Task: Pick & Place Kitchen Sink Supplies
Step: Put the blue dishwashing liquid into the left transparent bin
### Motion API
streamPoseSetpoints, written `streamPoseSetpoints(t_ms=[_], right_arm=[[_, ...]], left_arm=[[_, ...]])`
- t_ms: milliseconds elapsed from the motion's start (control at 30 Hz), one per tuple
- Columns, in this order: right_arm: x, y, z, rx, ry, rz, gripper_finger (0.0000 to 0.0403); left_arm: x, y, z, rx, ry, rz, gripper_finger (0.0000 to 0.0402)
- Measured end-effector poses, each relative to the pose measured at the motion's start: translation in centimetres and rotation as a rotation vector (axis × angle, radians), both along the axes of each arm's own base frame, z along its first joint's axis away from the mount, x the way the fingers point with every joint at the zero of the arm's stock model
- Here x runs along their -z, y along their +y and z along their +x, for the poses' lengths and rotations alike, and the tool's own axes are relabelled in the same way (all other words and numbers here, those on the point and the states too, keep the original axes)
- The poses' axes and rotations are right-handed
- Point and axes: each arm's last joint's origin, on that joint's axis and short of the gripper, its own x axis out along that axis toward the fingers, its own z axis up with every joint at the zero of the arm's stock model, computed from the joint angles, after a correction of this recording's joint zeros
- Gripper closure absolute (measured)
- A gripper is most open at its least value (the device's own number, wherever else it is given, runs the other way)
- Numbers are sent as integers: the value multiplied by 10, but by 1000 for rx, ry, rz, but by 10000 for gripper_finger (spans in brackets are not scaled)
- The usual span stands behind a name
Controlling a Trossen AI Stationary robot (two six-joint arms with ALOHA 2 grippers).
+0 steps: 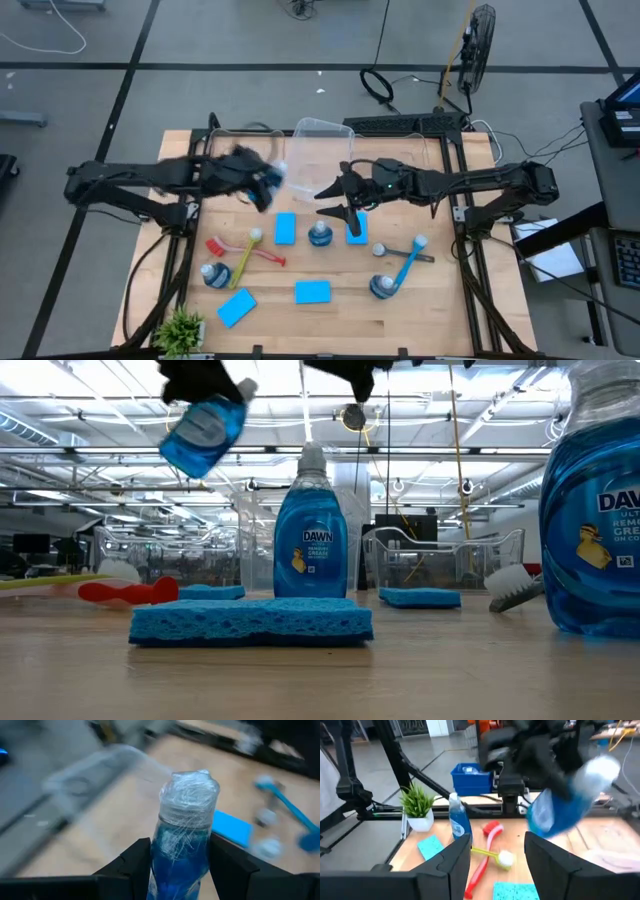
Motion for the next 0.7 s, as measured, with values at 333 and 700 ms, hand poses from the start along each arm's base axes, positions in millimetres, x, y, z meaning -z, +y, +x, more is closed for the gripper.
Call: streamPoseSetpoints(t_ms=[333,700], right_arm=[[-20,0,-27,-11,13,-70,234],[-29,1,-62,-9,131,-62,238]], left_arm=[[-26,25,-41,-379,-88,213,233],[-15,60,-39,-620,-55,275,233]])
